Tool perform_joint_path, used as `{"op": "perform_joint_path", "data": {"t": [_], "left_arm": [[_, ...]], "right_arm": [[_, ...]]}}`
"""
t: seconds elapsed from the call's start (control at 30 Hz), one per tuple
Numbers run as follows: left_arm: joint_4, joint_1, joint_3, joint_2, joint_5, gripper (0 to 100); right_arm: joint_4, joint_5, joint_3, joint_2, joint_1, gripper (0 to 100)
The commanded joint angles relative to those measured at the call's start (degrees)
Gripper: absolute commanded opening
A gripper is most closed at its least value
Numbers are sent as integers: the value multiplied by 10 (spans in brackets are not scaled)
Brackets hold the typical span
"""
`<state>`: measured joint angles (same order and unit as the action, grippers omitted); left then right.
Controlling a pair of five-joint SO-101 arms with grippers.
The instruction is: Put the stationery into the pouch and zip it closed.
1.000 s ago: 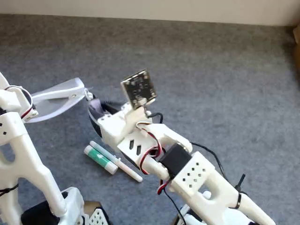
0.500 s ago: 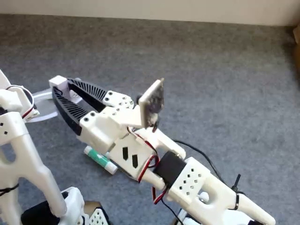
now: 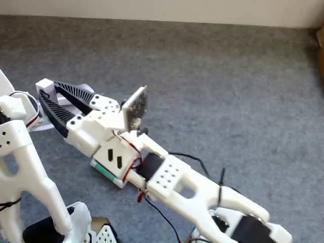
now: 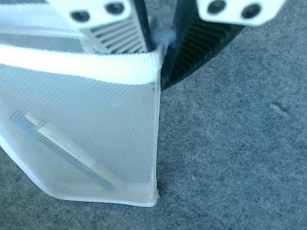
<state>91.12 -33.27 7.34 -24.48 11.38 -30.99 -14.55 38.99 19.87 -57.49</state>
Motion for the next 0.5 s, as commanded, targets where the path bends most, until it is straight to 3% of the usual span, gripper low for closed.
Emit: {"op": "perform_joint_path", "data": {"t": [0.0,0.23,0.47], "left_arm": [[-12,5,2,1,9,7],[-12,5,2,1,9,7],[-12,5,3,1,8,7]], "right_arm": [[-66,-2,-7,-28,19,5],[-78,90,-4,-86,20,5],[-78,98,7,-117,21,5]]}}
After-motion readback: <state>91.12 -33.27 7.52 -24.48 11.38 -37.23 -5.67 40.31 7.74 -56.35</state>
